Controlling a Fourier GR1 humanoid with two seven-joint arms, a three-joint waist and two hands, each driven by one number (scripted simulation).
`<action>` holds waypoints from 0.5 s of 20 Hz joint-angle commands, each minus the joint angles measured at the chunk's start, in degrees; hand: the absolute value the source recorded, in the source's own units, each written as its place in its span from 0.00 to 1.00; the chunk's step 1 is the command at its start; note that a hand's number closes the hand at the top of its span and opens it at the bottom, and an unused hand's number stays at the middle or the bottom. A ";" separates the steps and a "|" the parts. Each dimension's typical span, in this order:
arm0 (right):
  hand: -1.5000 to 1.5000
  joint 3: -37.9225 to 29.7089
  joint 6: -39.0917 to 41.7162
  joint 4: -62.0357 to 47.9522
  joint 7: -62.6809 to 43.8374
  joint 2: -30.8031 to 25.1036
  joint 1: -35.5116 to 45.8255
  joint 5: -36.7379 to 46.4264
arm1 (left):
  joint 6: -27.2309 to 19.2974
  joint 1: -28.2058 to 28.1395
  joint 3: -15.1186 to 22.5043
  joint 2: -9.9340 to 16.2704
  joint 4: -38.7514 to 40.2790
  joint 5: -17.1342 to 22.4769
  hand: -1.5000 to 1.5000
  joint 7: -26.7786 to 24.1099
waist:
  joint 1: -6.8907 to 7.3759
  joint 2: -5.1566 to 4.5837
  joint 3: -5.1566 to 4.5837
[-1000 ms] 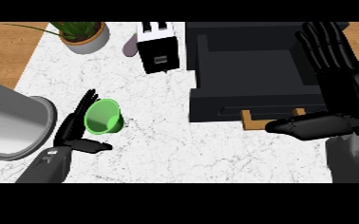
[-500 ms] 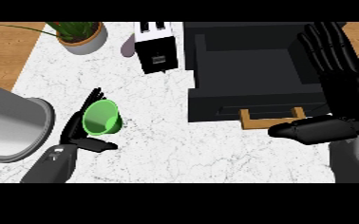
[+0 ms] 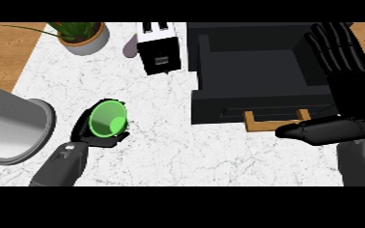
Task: Pick up the cup, place it into the drawer and close the drawer
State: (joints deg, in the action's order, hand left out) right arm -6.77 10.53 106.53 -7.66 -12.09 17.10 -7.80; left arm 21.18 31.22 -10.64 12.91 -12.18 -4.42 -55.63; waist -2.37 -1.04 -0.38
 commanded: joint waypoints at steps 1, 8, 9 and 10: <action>0.00 0.57 -0.75 1.62 -1.41 0.33 0.08 0.39 | -4.40 0.63 -1.33 -0.55 -1.85 0.35 1.00 -9.15 | -0.28 0.05 0.00; 0.00 -0.66 -0.13 0.18 0.02 0.56 -0.62 -1.05 | -9.40 -0.41 -5.54 -3.62 -3.54 3.81 1.00 -14.60 | 0.57 0.27 0.13; 0.00 -2.83 1.14 0.41 0.25 -1.46 -1.29 -2.23 | -9.66 0.19 -7.87 -0.97 -4.57 5.88 1.00 -13.33 | 0.69 0.42 0.17; 0.00 -0.34 0.92 -1.51 2.96 0.29 -2.79 0.54 | -12.63 -0.21 -8.88 -2.98 -3.96 6.66 1.00 -13.04 | 1.04 0.28 0.19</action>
State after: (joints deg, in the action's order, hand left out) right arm -7.42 10.83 106.34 -7.00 -12.17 16.28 -8.13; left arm 11.21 31.50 -15.65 10.80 -15.86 -1.04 -61.32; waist -1.84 -0.81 -0.26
